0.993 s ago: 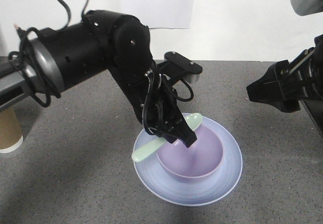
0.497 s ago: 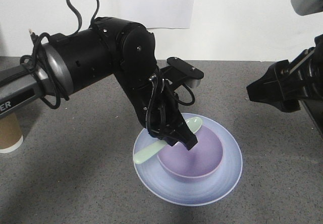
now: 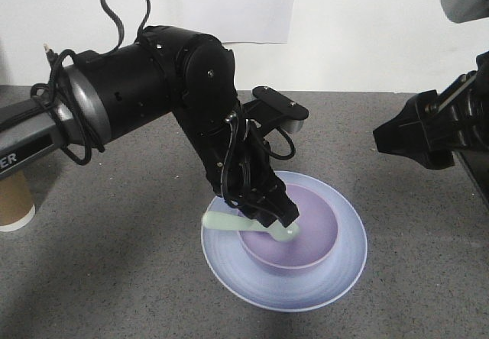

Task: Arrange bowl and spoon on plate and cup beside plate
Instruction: 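Swing the left gripper with the spoon over the bowl and lower it, then open the left gripper, releasing the spoon into the bowl, and lift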

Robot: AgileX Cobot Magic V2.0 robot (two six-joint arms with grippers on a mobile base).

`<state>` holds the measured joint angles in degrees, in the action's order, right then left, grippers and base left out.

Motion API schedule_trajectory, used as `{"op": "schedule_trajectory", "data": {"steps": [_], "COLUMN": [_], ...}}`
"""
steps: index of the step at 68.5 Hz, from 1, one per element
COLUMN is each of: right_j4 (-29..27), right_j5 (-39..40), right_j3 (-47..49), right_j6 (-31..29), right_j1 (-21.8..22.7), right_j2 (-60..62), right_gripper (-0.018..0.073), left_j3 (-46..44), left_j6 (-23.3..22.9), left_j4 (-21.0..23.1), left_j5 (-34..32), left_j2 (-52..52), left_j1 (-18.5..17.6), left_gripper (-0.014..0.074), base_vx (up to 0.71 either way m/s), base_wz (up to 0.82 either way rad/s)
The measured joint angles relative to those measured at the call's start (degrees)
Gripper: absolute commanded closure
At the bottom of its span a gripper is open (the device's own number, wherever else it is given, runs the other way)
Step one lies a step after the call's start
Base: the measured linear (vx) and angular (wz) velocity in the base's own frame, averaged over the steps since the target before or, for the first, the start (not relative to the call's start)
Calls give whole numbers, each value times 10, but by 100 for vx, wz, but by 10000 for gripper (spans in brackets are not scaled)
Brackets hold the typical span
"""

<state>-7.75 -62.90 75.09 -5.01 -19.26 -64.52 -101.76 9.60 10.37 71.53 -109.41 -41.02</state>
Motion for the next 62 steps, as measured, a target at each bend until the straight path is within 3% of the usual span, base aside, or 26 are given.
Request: {"op": "schedule_trajectory", "data": {"steps": [9,32,35,36,41,49,62], "right_j4": [0,0,0,0,0,0,0], "right_j5": [0,0,0,0,0,0,0], "right_j3": [0,0,0,0,0,0,0], "right_j6": [0,0,0,0,0,0,0], "right_j1": [0,0,0,0,0,0,0], "right_j2": [0,0,0,0,0,0,0], "right_gripper": [10,10,10,10,10,10,10], "left_j3": [0,0,0,0,0,0,0], "left_j6": [0,0,-3,-19,-40,-77,-104], "left_j4": [0,-12,-24,-63,-93,-129,-155], "left_j5": [0,0,0,0,0,0,1], "left_j2": [0,8,14,40,61,94,151], "left_j1": [0,0,0,0,3,27,118], "left_gripper": [107,108,108,108,108,108,108], "base_vx": [0,0,0,0,0,0,0], "base_wz": [0,0,0,0,0,0,0]}}
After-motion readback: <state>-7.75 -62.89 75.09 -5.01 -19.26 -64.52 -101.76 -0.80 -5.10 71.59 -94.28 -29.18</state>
